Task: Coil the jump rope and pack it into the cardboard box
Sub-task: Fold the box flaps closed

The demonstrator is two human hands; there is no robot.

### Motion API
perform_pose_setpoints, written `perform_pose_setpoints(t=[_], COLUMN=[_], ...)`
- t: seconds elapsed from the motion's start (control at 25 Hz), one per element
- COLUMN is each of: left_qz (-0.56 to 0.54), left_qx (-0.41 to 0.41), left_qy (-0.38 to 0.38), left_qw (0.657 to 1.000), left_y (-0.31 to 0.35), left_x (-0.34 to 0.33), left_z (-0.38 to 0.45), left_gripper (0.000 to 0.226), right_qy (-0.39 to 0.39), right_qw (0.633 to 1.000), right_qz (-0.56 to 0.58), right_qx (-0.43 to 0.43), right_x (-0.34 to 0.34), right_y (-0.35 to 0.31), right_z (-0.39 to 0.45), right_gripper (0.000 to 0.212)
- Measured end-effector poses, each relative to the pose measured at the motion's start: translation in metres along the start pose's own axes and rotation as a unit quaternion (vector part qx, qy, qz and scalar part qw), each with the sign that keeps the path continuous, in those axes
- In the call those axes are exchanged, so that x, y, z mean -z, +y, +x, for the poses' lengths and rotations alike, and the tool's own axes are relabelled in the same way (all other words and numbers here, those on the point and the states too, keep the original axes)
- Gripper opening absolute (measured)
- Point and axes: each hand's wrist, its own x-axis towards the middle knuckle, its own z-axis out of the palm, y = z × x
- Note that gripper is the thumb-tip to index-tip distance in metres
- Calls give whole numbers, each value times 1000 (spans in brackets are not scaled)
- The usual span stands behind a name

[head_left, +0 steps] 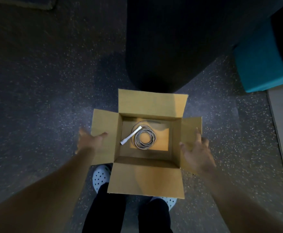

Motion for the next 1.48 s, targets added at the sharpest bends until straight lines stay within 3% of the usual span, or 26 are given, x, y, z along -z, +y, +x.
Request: perform_pose_setpoints(t=[0.08, 0.2, 0.28, 0.44, 0.56, 0.68, 0.76, 0.84, 1.0, 1.24, 1.36, 1.48], left_qz=[-6, 66, 173, 412, 543, 636, 647, 614, 531, 485, 457, 517], left_qx=[-59, -245, -343, -419, -446, -442, -430, -429, -451, -413, -425, -486], left_qy=[-25, -78, -144, -161, -100, -21, -9, -39, -96, -213, -326, -353], left_qw=[998, 964, 912, 793, 705, 632, 629, 661, 711, 741, 710, 610], left_y=[-9, -8, -5, 3, -8, -26, -25, -16, -16, -17, -18, -29], left_x=[-10, -34, -60, -113, -136, -149, -156, -154, -116, -82, -96, -116], left_z=[-4, -26, -29, -1, 34, 45, 42, 29, 0, -23, -44, -55], left_gripper=[96, 68, 67, 87, 104, 99, 89, 89, 99, 131, 149, 154], right_qy=[6, -22, -43, -21, -7, 3, 1, -11, 36, 41, 68, 149], right_qw=[998, 989, 980, 936, 901, 852, 833, 848, 897, 887, 872, 863], right_qz=[14, -32, -91, -239, -323, -439, -467, -435, -334, -352, -361, -359], right_qx=[59, 141, 173, 257, 288, 284, 295, 303, 288, 296, 325, 323], right_x=[-16, -43, -67, -112, -137, -152, -154, -145, -110, -81, -69, -46], right_y=[-6, -20, -24, -5, 19, 40, 45, 36, 15, -10, -39, -81], right_z=[-7, -12, 1, 45, 81, 97, 100, 93, 52, 32, 58, 93], right_gripper=[90, 91, 88, 75, 78, 78, 78, 81, 69, 68, 66, 73])
